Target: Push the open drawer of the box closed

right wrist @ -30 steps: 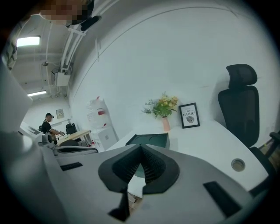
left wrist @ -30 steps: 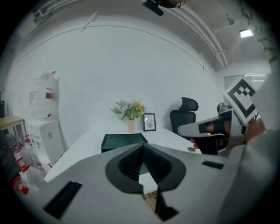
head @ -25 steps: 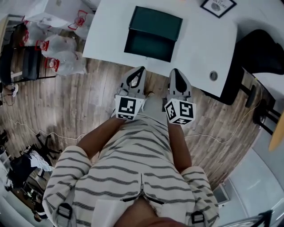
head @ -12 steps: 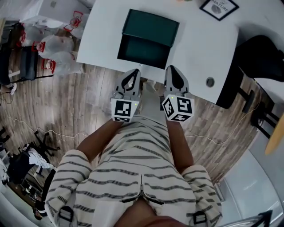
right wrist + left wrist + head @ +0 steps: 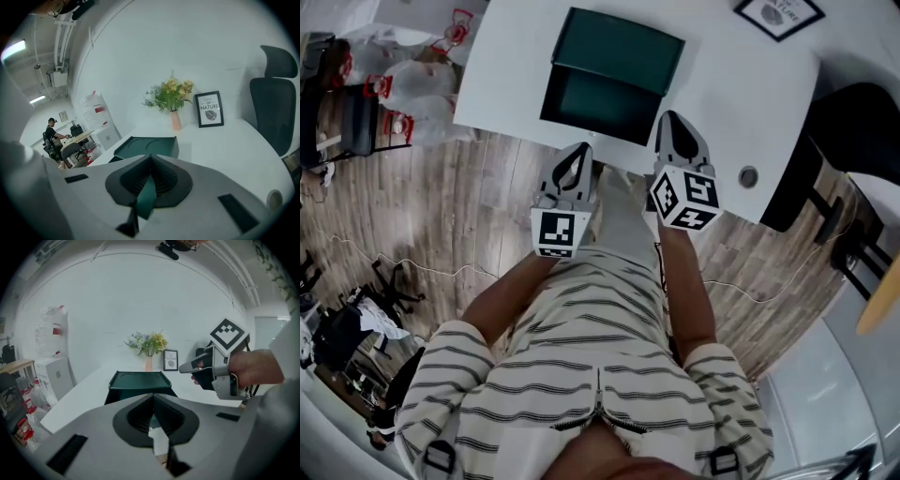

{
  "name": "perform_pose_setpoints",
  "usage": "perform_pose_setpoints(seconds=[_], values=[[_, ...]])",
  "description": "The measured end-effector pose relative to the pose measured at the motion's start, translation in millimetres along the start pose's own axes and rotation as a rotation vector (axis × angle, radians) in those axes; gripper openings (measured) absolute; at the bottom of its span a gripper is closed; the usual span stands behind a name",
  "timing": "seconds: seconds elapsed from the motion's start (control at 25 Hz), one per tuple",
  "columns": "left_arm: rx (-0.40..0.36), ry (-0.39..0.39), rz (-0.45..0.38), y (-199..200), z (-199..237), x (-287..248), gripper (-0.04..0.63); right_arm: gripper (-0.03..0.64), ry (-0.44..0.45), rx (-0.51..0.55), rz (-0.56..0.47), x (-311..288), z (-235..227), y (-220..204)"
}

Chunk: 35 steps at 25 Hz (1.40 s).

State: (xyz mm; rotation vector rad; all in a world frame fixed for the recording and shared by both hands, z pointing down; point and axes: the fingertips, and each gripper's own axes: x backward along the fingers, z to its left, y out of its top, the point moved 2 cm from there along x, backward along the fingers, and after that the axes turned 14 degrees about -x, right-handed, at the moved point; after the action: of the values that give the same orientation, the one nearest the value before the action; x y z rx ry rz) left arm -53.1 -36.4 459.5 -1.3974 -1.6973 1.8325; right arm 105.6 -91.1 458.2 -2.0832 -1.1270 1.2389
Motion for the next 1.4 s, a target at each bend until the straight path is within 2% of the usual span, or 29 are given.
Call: perform_pose_setpoints(seconds=[0.52, 0.92, 1.08, 1.4], values=[[-0.008, -0.009, 0.043, -24.0, -2.3, -8.3, 0.000, 0.098, -0.021, -0.047, 0.095, -49.1, -25.5, -9.2], [-0.002, 0.008, 0.063, -36.3, 0.0, -9.2, 0.000, 0.101, -0.037, -0.120, 0.189, -74.4, -45.9, -7.3], [0.004, 0.014, 0.067, -39.0, -0.6, -10.2, 0.000, 0.101, -0.039, -0.115, 0.222, -79.7, -48.6, -4.9], [0.004, 0.003, 0.066, -49.8, -3.7, -14.2, 0.008, 0.087, 0.007, -0.124, 0.298, -89.6, -51.6, -10.9]])
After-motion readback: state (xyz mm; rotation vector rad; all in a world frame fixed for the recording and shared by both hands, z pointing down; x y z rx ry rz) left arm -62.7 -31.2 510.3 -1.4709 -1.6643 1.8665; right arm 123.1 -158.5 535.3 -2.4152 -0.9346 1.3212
